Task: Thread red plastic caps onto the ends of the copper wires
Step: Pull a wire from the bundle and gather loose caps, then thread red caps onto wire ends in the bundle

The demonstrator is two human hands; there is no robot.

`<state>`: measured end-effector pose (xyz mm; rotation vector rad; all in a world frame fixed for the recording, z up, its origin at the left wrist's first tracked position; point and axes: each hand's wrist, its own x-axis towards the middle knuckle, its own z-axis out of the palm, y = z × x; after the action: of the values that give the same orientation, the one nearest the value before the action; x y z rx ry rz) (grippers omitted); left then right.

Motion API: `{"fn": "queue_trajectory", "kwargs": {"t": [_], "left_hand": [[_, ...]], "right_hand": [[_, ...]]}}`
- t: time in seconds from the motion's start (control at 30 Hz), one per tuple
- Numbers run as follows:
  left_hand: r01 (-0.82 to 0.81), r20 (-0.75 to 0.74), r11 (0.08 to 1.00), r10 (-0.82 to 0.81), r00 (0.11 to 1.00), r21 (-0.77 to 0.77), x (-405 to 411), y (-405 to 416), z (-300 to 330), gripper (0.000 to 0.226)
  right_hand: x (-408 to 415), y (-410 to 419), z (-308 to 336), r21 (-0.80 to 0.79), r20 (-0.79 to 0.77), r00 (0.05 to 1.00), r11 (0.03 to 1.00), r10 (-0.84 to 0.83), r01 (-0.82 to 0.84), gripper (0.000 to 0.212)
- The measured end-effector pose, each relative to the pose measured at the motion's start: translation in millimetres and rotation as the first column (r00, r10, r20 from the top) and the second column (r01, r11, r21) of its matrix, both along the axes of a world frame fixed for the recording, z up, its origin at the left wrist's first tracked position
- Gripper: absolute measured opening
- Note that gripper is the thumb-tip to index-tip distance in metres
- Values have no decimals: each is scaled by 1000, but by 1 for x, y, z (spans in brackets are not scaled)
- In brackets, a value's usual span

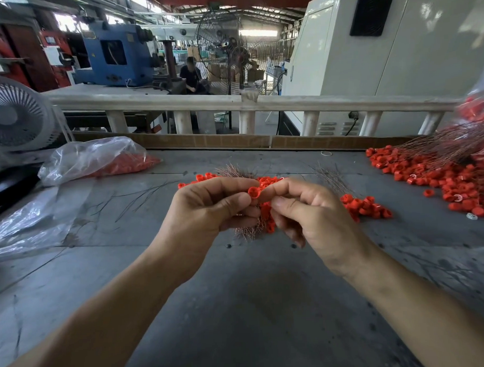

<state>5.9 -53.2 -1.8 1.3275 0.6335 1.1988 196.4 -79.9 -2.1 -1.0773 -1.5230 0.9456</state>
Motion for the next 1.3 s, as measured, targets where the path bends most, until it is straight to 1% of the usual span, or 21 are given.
{"fn": "queue_trajectory", "kwargs": {"t": [0.07, 0.17, 0.27, 0.43, 0.5, 0.57, 0.6, 0.67, 0.73, 0.8, 0.83, 0.93, 1.07, 1.17, 1.3], "left_hand": [[-1, 11, 1000, 1, 1000, -7, 0, 0, 0, 20], [0, 25, 1000, 1, 1000, -27, 0, 0, 0, 18], [38, 44, 998, -36, 998, -46, 0, -1, 0, 17], [55, 53, 995, -51, 997, -79, -1, 1, -1, 20], [49, 79, 994, -42, 996, -93, -1, 1, -1, 21], [34, 102, 993, -23, 995, -110, -1, 2, 0, 23], [25, 107, 993, -12, 994, -118, -2, 3, 0, 24], [16, 112, 991, -1, 994, -129, -2, 3, 0, 23], [14, 111, 991, 1, 994, -132, -2, 3, 0, 22], [11, 105, 992, 2, 994, -130, -2, 3, 0, 23], [11, 102, 992, 2, 995, -127, -2, 3, 0, 23], [11, 98, 992, 1, 995, -122, -1, 2, 0, 25], [13, 93, 993, -2, 996, -121, 0, 2, -1, 24], [19, 89, 993, -9, 996, -118, 0, 3, -2, 24], [20, 87, 994, -10, 996, -107, 1, 3, -4, 22]], "right_hand": [[-1, 1, 0, -30, -9, 1000, 999, 20, -20, 25], [-2, 1, -1, -41, -5, 999, 998, 48, -48, 22], [-3, 0, -2, -64, -8, 998, 996, 64, -64, 19], [0, 0, -2, -130, 38, 993, 986, 109, -103, 15], [5, 2, -1, -119, 31, 998, 991, 63, -58, 14], [12, 8, -1, -81, 54, 995, 992, -88, 92, 12], [17, 11, -2, -47, 93, 977, 979, -191, 196, 11], [28, 18, -7, 23, 204, 905, 926, -373, 376, 11], [38, 23, -12, 74, 363, 817, 888, -447, 453, 12], [42, 24, -16, 94, 497, 757, 894, -424, 438, 13], [41, 24, -18, 97, 537, 744, 905, -398, 415, 13], [33, 25, -22, 107, 600, 709, 915, -372, 389, 13], [22, 28, -27, 140, 680, 595, 873, -428, 468, 21], [20, 30, -28, 141, 686, 590, 873, -427, 468, 18], [22, 31, -29, 116, 662, 636, 893, -396, 436, 15]]}}
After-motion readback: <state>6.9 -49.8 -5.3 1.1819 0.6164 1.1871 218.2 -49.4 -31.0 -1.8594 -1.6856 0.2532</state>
